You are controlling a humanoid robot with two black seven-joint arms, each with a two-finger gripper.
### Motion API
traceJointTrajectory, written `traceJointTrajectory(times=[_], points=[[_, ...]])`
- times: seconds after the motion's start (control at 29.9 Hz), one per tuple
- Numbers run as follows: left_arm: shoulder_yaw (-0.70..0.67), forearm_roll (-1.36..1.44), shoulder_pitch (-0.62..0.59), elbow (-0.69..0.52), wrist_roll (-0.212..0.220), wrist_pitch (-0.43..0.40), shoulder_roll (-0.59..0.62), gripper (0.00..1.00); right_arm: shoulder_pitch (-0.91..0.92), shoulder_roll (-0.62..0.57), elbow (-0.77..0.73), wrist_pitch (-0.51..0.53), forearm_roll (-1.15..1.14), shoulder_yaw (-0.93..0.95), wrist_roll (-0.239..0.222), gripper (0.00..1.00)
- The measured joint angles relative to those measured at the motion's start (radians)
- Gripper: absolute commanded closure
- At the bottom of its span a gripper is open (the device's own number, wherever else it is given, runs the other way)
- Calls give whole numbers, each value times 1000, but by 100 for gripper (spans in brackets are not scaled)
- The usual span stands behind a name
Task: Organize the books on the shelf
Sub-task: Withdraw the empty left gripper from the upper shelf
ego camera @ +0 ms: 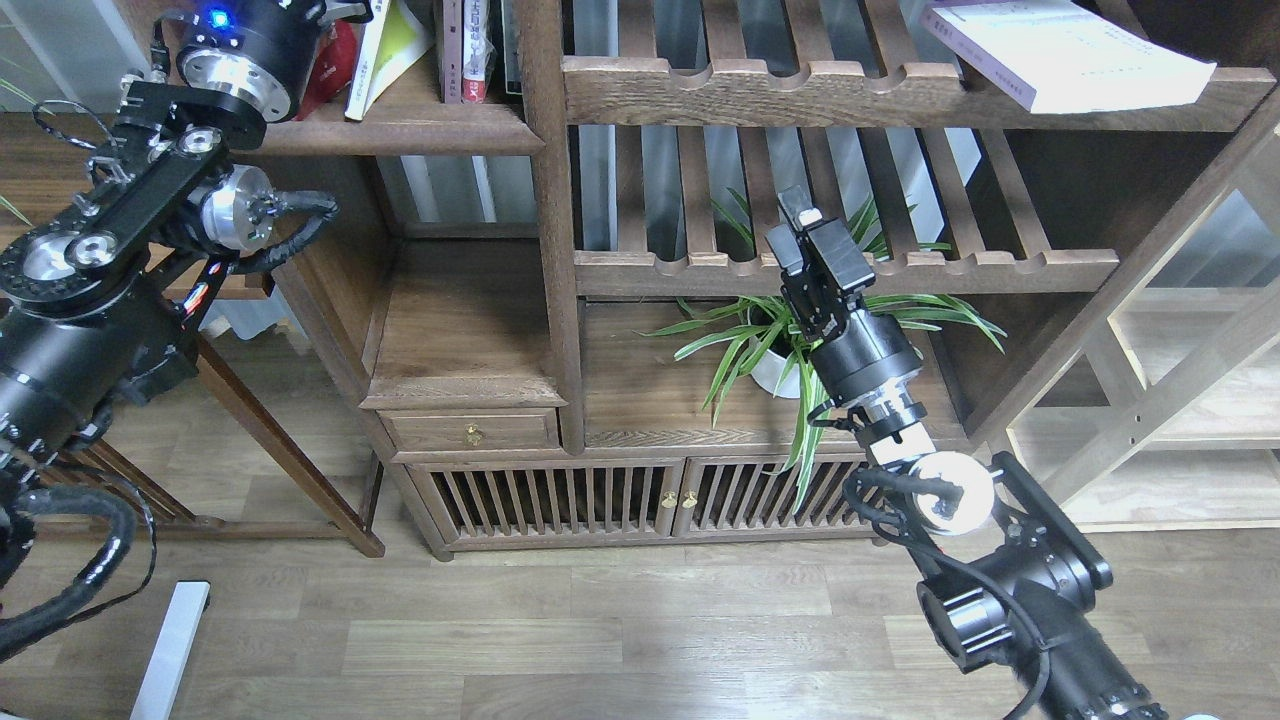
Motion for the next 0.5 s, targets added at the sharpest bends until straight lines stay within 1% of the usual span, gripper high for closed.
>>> traceJointTrajectory(times=[0.17, 0.5], points=[[3, -5, -16, -5, -4, 1, -11, 49, -9, 0, 0, 12, 0, -1, 0, 24], [-1, -36, -102, -3, -2, 10, -57, 49, -13, -3, 2, 15, -1, -3, 0, 24]])
